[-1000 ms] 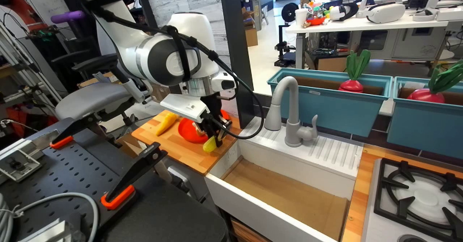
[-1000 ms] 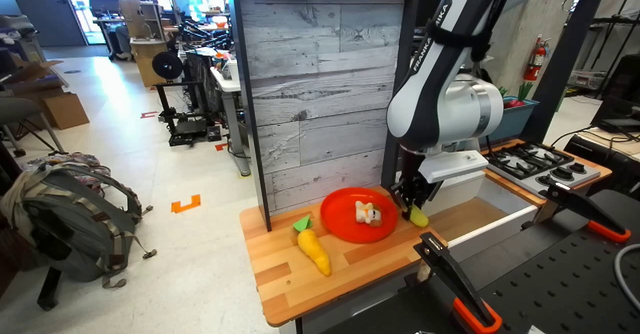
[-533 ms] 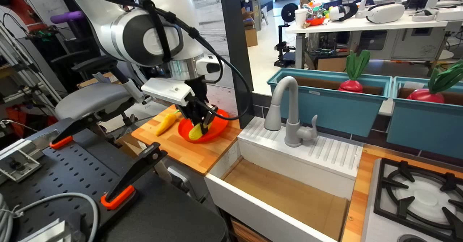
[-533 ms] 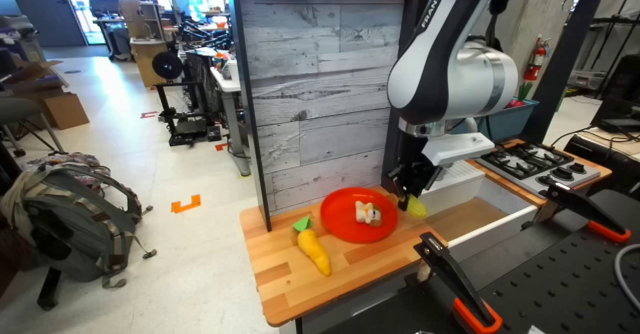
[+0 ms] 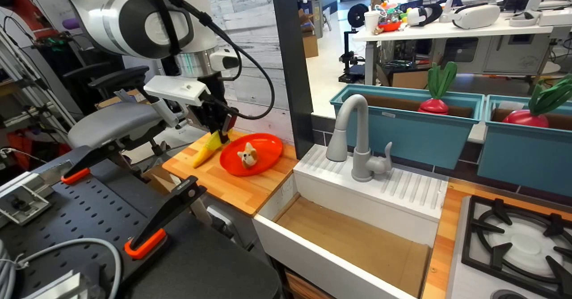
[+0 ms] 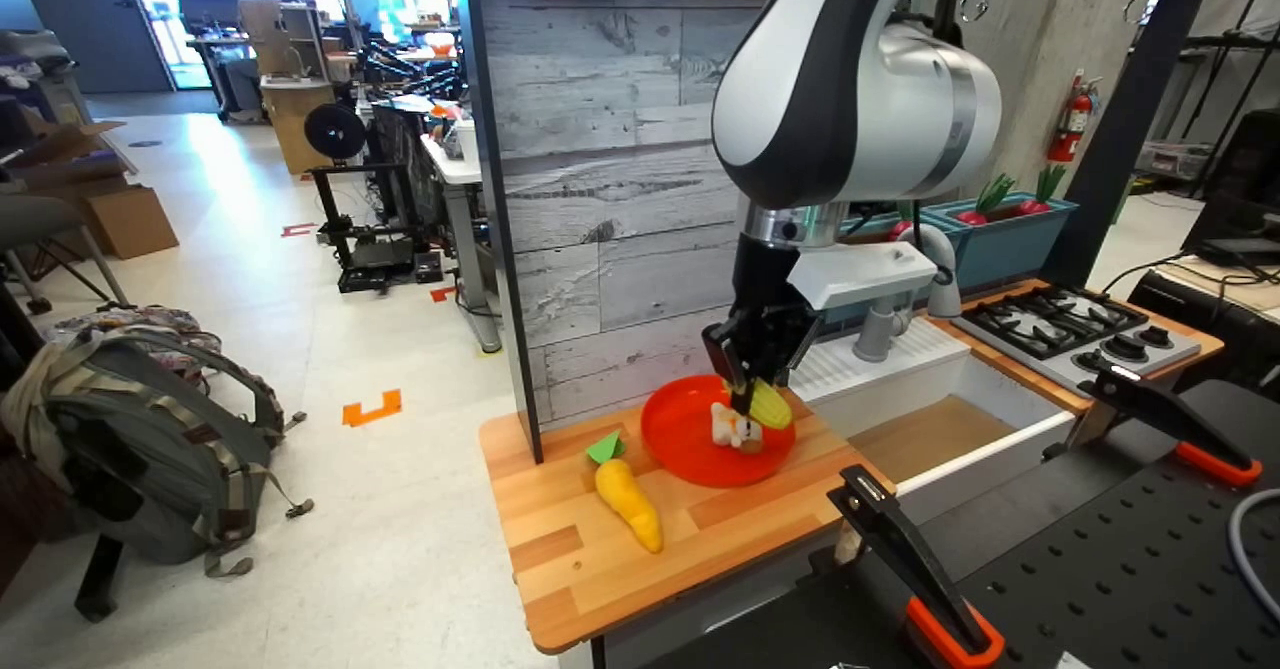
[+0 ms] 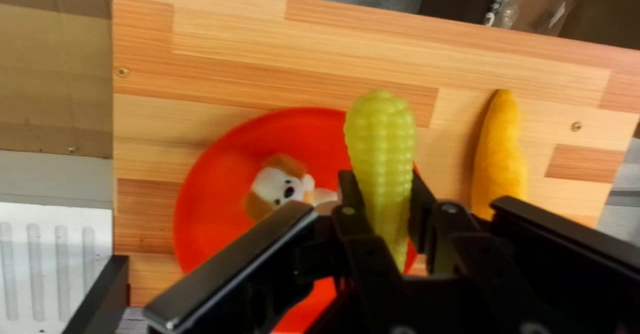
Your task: Move the yellow maize cob to the left
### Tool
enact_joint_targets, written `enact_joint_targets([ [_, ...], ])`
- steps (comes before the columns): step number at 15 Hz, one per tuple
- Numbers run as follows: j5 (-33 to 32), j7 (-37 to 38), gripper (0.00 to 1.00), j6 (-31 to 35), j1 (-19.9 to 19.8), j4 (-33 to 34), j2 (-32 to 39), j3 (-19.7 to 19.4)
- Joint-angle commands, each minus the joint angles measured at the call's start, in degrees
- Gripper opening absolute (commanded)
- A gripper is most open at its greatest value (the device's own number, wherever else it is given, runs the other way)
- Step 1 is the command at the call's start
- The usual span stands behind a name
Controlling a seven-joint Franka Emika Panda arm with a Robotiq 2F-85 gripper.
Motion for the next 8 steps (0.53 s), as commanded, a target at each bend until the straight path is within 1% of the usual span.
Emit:
enact_joint_targets([
  [1,-0.99,0.09,0.06,-0.36,2.34,-0.91,-0.89,1.57],
  [5,-1.32,0.59,0.06,-1.12,5.65,1.35,1.0,2.26],
  [8,-1.75,1.02,0.06,-2.29,8.15,3.76,2.97,1.72],
])
